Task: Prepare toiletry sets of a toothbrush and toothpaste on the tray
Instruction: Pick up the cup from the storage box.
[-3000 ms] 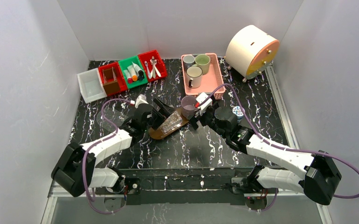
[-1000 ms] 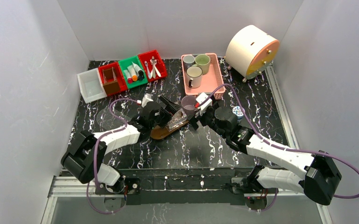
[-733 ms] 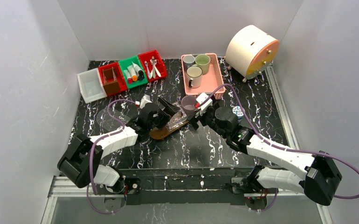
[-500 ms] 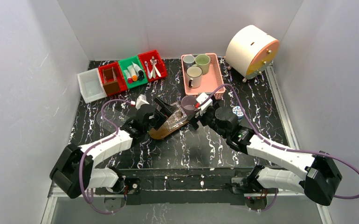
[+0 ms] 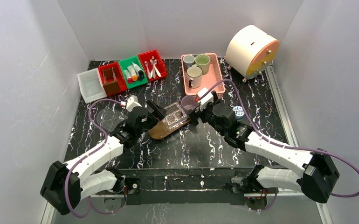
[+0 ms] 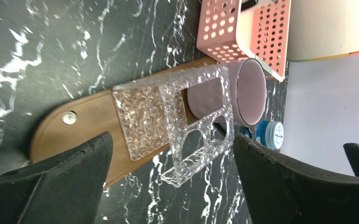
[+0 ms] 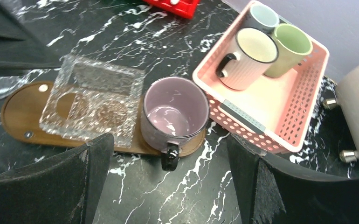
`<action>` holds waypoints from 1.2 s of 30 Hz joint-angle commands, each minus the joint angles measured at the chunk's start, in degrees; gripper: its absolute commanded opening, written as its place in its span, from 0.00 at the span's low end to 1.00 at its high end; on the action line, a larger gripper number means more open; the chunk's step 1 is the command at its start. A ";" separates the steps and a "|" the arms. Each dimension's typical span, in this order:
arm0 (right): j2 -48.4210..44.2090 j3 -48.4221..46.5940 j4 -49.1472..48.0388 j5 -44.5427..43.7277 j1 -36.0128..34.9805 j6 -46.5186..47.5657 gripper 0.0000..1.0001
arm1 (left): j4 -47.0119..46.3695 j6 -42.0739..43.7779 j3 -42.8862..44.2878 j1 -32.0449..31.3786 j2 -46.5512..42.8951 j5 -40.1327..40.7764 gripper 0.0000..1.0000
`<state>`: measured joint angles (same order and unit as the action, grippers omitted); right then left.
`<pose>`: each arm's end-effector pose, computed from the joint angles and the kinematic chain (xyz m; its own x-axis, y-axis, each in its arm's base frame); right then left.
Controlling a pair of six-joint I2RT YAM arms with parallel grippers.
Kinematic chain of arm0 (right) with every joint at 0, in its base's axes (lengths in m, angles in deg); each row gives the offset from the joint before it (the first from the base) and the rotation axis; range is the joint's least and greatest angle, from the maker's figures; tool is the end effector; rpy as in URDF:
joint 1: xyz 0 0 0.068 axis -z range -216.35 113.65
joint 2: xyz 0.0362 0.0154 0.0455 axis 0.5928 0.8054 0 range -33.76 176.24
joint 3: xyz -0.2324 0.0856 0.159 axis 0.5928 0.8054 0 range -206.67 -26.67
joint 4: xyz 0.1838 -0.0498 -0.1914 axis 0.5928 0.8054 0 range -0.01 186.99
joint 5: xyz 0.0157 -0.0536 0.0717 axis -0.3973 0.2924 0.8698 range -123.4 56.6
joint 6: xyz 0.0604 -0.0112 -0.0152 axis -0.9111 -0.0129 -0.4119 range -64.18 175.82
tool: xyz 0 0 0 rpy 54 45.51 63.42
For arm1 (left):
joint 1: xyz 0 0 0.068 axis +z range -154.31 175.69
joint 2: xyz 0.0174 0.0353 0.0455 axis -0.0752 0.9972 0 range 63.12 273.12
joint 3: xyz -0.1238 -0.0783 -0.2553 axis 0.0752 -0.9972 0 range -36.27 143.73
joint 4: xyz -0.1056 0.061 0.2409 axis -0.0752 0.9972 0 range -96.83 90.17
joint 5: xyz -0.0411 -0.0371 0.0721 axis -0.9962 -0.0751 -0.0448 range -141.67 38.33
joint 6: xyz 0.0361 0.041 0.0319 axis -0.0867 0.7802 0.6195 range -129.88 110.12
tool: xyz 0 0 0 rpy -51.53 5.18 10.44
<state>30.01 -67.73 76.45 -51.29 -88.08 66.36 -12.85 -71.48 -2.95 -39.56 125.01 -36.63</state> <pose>0.1788 0.2026 0.3082 0.0053 -0.2744 -0.9616 -0.5679 0.7907 -0.2287 0.2104 -0.1332 0.2508 -0.4670 -0.7103 -0.5267 -0.1034 0.6354 -0.7652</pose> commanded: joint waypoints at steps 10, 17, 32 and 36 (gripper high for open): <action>17.70 -26.93 21.15 -1.45 16.69 -22.30 0.99 | 16.45 19.41 11.69 5.71 -8.48 9.71 0.98; 30.69 -41.73 31.77 3.59 25.29 -33.42 0.99 | 22.20 31.49 19.83 6.81 -8.66 11.42 0.98; 53.92 -66.61 38.70 2.25 28.34 -37.01 0.92 | 21.31 47.77 19.10 7.67 -12.11 12.41 0.98; 57.63 -71.40 38.28 1.64 28.42 -38.12 0.83 | 21.35 48.76 17.50 7.73 -13.37 12.49 0.98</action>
<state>85.79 -133.15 114.96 -47.62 -60.01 30.58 8.46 -25.43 16.04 -32.26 113.34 -25.63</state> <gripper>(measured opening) 0.867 0.983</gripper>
